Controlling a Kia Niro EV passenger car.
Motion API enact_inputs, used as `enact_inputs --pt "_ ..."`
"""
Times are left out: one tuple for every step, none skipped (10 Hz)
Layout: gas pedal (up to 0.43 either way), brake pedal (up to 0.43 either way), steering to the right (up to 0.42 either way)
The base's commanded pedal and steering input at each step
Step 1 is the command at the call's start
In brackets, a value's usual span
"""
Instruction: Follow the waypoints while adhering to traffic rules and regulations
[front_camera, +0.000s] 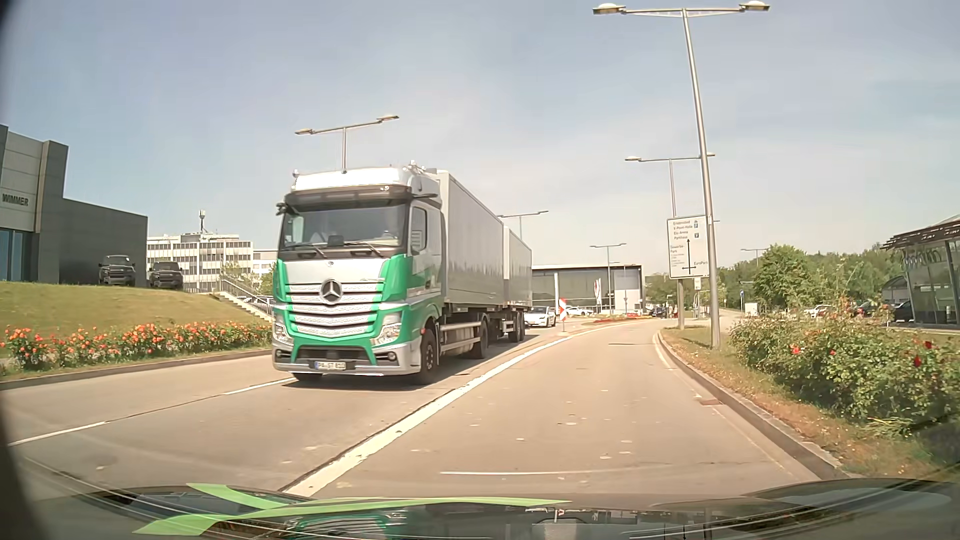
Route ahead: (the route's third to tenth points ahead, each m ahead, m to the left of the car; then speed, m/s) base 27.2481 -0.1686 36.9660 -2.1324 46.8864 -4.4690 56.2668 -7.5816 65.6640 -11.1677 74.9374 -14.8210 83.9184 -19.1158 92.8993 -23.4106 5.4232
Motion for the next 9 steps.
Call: enact_inputs --pt "0.138 0.0 0.061" --pt "0.138 0.0 0.057" --pt "0.138 0.0 0.058" --pt "0.138 0.0 0.063" --pt "0.138 0.0 0.069" --pt "0.138 0.0 0.075" --pt "0.13 0.0 0.077" --pt "0.118 0.0 0.078" --pt "0.118 0.0 0.078"
